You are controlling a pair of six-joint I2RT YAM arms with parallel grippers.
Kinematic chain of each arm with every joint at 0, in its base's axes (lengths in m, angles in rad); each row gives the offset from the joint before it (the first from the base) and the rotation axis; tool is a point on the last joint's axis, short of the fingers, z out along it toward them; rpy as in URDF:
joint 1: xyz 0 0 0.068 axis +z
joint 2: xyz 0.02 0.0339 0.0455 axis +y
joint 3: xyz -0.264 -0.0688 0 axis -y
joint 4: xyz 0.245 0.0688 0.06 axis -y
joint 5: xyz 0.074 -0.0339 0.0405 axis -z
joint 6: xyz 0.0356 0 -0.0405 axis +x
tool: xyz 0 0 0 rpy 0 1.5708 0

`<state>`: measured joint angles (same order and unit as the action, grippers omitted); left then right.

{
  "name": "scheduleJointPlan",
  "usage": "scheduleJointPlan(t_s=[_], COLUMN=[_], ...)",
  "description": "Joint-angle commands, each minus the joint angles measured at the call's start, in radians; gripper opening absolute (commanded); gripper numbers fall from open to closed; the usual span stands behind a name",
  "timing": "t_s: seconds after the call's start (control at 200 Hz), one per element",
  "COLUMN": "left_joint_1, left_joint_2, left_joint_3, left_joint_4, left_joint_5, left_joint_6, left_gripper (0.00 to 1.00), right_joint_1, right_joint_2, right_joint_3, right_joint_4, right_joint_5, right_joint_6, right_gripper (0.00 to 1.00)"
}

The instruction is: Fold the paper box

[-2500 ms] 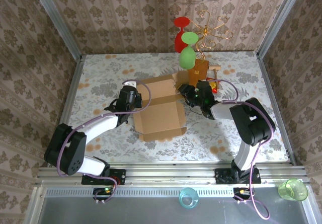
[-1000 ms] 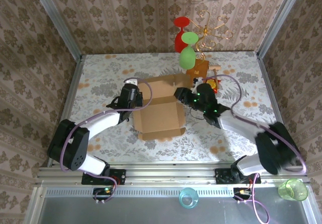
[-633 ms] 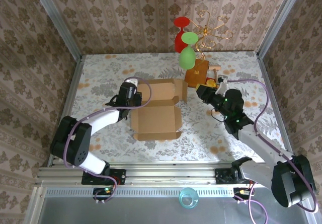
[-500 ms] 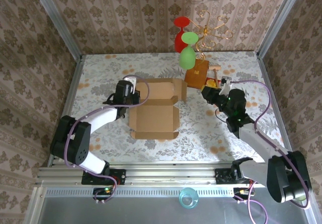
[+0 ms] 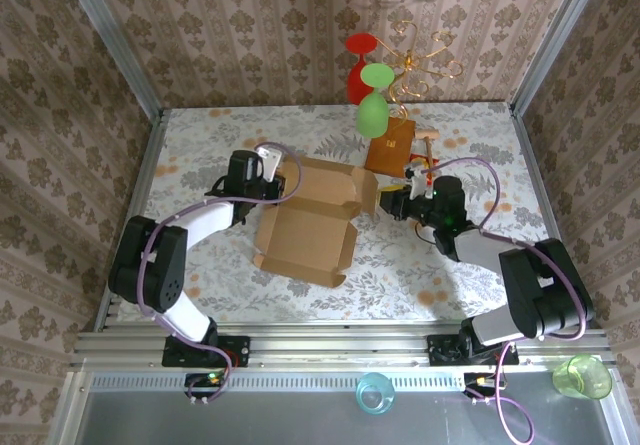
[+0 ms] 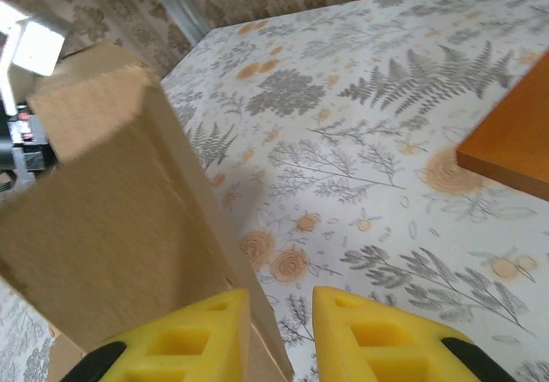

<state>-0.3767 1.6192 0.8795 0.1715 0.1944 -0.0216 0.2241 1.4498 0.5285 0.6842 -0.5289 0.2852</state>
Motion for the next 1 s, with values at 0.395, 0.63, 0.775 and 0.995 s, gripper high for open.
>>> scheduleJointPlan(t_s=[0.395, 0.63, 0.775, 0.995], left_joint_1=[0.004, -0.011, -0.017, -0.034], left_joint_2=[0.035, 0.038, 0.039, 0.032], left_joint_3=[0.045, 0.050, 0.052, 0.049], left_joint_4=[0.028, 0.024, 0.018, 0.022], left_joint_5=[0.041, 0.021, 0.004, -0.017], left_joint_6=[0.010, 0.003, -0.002, 0.000], left_gripper=[0.00, 0.00, 0.00, 0.00], right_joint_1=[0.085, 0.133, 0.138, 0.151], right_joint_2=[0.068, 0.013, -0.030, 0.016], right_joint_3=[0.112, 0.121, 0.111, 0.141], right_joint_4=[-0.048, -0.134, -0.175, -0.217], right_joint_5=[-0.039, 0.001, -0.012, 0.028], right_joint_6=[-0.145, -0.198, -0.213, -0.234], right_gripper=[0.26, 0.26, 0.27, 0.28])
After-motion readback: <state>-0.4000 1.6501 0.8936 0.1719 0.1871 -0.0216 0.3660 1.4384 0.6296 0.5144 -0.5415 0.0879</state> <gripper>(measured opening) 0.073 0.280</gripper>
